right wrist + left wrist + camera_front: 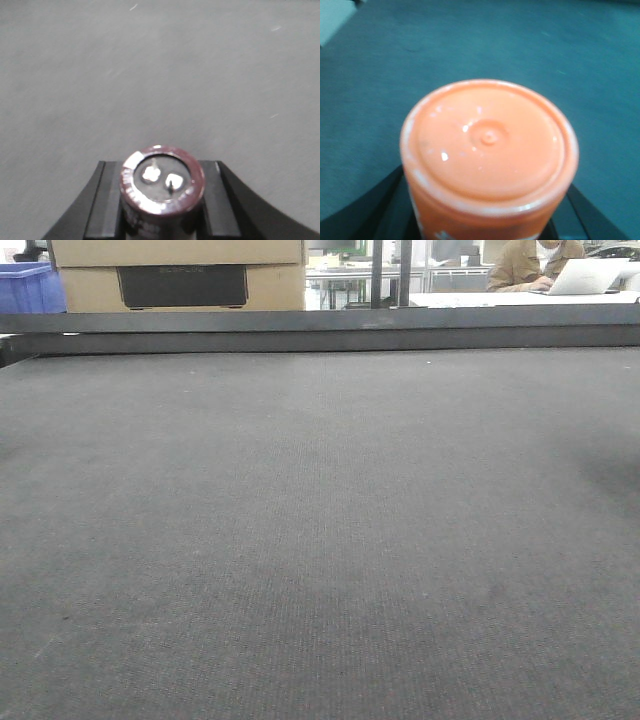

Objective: Place cylindrical capacitor in blue bin on shelf
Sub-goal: 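Lift both held cylinders up off the table surface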

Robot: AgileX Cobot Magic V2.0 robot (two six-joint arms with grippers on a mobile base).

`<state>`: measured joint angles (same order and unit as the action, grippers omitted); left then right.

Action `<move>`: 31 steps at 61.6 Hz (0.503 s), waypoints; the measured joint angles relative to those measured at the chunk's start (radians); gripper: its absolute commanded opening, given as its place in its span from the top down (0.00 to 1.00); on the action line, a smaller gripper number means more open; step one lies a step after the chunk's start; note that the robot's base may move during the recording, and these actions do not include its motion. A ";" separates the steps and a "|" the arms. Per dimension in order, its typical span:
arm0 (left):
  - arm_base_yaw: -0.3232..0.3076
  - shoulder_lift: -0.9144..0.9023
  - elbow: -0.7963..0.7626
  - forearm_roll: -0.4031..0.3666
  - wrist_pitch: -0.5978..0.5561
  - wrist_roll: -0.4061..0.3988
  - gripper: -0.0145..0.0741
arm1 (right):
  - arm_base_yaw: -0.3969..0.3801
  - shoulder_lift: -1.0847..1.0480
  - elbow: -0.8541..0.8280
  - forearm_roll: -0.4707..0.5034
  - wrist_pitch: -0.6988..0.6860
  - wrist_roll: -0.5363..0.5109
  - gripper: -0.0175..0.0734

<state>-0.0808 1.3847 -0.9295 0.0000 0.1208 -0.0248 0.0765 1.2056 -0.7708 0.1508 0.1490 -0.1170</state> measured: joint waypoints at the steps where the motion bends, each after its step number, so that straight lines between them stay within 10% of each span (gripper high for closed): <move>1: -0.007 -0.011 -0.004 0.000 0.032 0.000 0.96 | 0.008 -0.002 0.000 -0.002 0.008 0.000 0.99; 31: -0.119 -0.392 -0.044 0.014 0.435 0.000 0.96 | 0.048 -0.314 0.000 0.017 0.229 0.000 0.99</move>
<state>-0.1999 0.9923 -0.9731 0.0135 0.5561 -0.0248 0.1240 0.8918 -0.7708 0.1682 0.3779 -0.1170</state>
